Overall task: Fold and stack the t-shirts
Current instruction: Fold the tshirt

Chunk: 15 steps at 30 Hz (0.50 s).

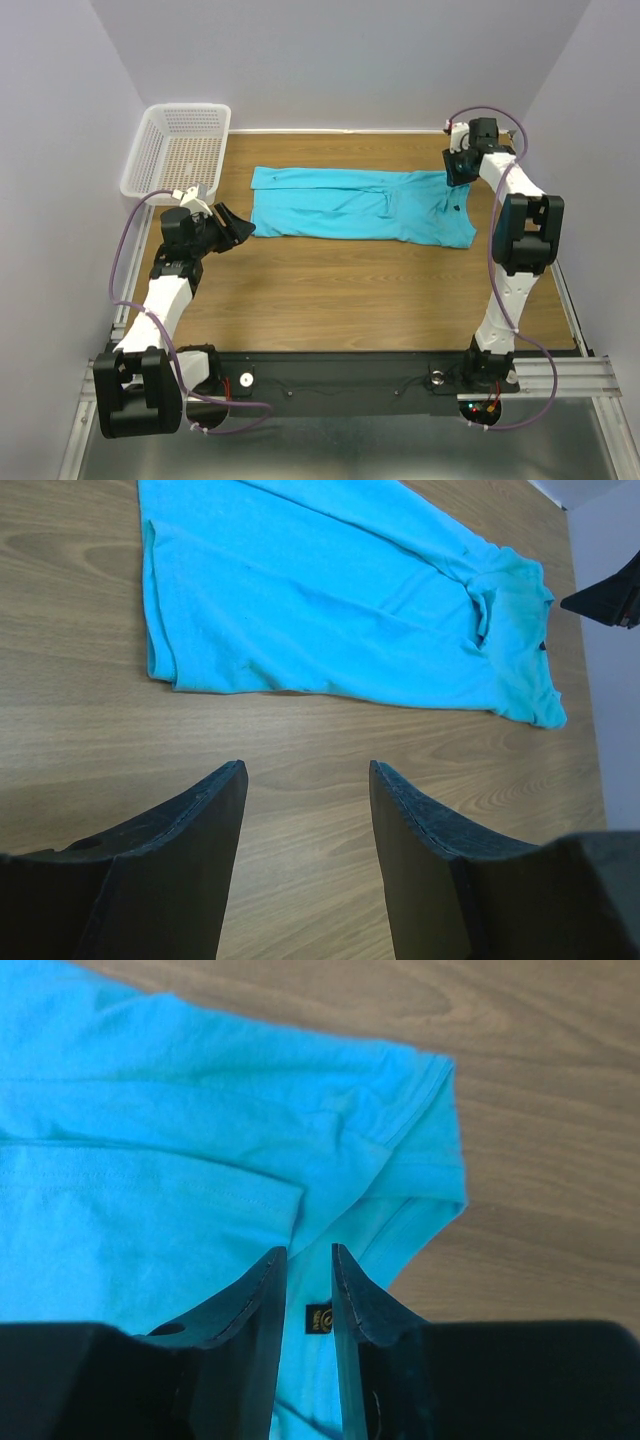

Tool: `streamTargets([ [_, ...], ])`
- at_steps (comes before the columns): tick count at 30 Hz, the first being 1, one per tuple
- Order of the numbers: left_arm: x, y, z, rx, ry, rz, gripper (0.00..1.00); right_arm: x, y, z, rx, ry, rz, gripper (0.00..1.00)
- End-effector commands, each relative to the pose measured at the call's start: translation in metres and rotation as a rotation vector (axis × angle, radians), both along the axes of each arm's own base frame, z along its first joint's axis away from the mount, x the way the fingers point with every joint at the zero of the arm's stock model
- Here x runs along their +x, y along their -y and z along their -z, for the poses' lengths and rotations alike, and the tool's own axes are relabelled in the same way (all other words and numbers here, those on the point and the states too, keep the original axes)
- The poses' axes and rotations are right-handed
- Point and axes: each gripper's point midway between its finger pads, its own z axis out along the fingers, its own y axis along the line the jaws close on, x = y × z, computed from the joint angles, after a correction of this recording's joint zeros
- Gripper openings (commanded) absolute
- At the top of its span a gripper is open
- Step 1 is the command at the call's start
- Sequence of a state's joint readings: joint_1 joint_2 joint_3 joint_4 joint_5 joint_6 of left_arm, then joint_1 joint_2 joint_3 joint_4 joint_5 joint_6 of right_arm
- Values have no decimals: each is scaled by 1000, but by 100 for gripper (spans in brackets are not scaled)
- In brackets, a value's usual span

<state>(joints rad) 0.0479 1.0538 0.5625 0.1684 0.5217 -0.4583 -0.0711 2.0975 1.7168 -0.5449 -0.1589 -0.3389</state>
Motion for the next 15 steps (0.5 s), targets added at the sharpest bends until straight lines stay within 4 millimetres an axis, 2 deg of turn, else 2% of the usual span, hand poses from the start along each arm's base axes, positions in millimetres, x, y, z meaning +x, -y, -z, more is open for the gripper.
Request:
streamTargets([
  [1, 3, 1, -8, -6, 42, 14, 63, 27, 9, -23, -61, 94, -6, 31],
  [2, 4, 1, -9, -4, 44, 13, 63, 26, 6, -30, -44, 104, -3, 31],
  [5, 3, 0, -12, 1, 50, 14, 63, 7, -13, -28, 37, 82, -64, 35],
  [6, 3, 0, -11, 0, 48, 13, 63, 1, -16, -36, 51, 93, -68, 38],
  [7, 2, 1, -11, 0, 50, 15, 63, -10, -19, -28, 65, 66, -71, 40],
  [8, 2, 1, -10, 0, 47, 15, 63, -15, -20, -27, 72, 59, -70, 41],
  [9, 1, 1, -9, -2, 44, 19, 63, -21, -19, -32, 81, 63, -66, 42],
  [10, 1, 2, -8, -3, 41, 22, 63, -27, -22, -28, 101, 52, -77, 42],
  [14, 2, 3, -8, -5, 39, 28, 63, -55, -10, -8, 154, -11, -78, 42],
  [15, 1, 3, -7, -6, 36, 31, 63, -59, -8, -11, 160, -6, -79, 41],
])
